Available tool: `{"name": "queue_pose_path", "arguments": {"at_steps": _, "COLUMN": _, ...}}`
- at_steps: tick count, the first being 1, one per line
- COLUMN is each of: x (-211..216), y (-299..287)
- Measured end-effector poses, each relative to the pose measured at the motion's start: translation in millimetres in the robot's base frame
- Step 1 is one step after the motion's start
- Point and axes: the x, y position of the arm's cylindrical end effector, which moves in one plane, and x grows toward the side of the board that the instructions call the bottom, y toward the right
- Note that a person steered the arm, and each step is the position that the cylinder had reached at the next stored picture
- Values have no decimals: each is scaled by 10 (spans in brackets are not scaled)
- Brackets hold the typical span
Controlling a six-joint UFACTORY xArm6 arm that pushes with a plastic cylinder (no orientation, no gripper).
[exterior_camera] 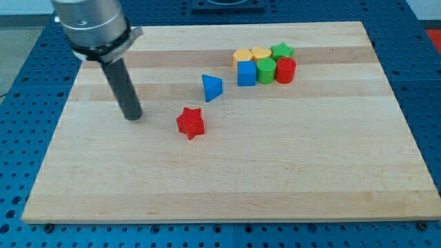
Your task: Move red star towards bottom center
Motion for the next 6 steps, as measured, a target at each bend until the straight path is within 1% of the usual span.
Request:
{"name": "queue_pose_path", "arguments": {"at_steps": 1, "x": 572, "y": 612}}
{"name": "queue_pose_path", "arguments": {"at_steps": 2, "x": 974, "y": 1065}}
{"name": "queue_pose_path", "arguments": {"at_steps": 3, "x": 965, "y": 716}}
{"name": "queue_pose_path", "arguments": {"at_steps": 4, "x": 723, "y": 78}}
{"name": "queue_pose_path", "arguments": {"at_steps": 5, "x": 264, "y": -24}}
{"name": "queue_pose_path", "arguments": {"at_steps": 6, "x": 88, "y": 354}}
